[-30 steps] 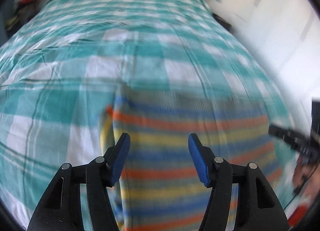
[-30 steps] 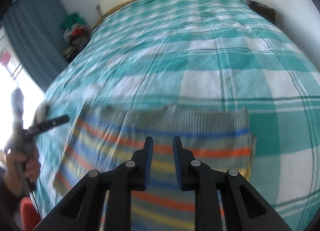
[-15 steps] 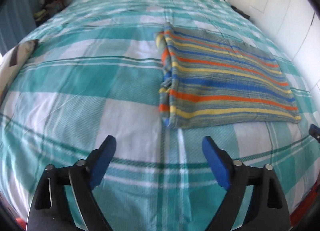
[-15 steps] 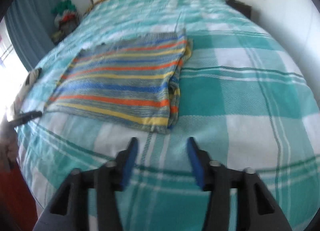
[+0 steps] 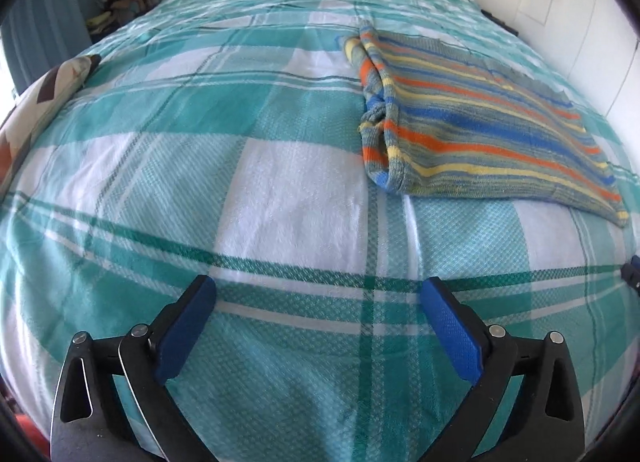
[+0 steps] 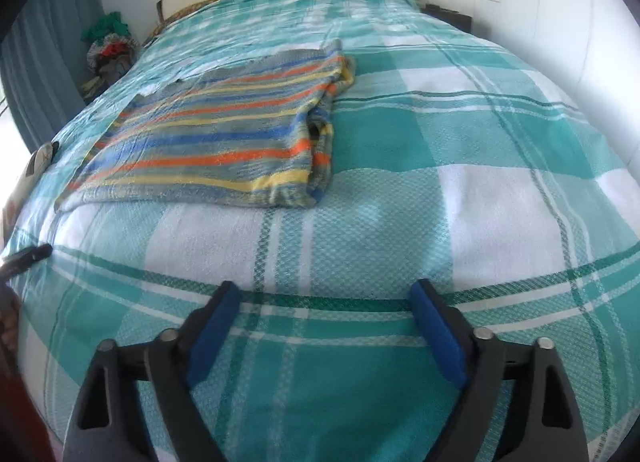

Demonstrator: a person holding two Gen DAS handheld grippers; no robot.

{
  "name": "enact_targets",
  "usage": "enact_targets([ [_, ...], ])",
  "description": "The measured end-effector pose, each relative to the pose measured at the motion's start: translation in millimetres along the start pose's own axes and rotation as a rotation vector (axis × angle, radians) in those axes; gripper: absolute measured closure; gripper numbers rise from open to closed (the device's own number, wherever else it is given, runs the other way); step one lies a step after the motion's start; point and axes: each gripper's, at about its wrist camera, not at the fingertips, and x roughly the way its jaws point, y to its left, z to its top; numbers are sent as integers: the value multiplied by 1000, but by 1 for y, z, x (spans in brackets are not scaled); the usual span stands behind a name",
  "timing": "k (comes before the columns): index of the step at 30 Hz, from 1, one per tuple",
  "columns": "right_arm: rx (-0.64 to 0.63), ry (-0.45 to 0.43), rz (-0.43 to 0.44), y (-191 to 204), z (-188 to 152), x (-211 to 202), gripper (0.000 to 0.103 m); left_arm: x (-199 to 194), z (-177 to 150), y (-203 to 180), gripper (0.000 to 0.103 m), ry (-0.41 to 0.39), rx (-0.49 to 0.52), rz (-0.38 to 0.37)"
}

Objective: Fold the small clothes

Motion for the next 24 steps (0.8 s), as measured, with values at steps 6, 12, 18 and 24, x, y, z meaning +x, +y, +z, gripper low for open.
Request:
enact_targets([
  [6,-5,-31,8,-1,-4,1,3,16,38,30,1,-56,3,83],
  [12,-10,-35,-23,6,-7,4,3,41,26,37,0,-53,-14,109],
  [18,-6,-35,-24,4,-7,4,2,43,27,40,0,-47,-23,97],
  [24,-8,-40,-32,5,-7,5,1,42,27,41,0,-47,-25,95],
])
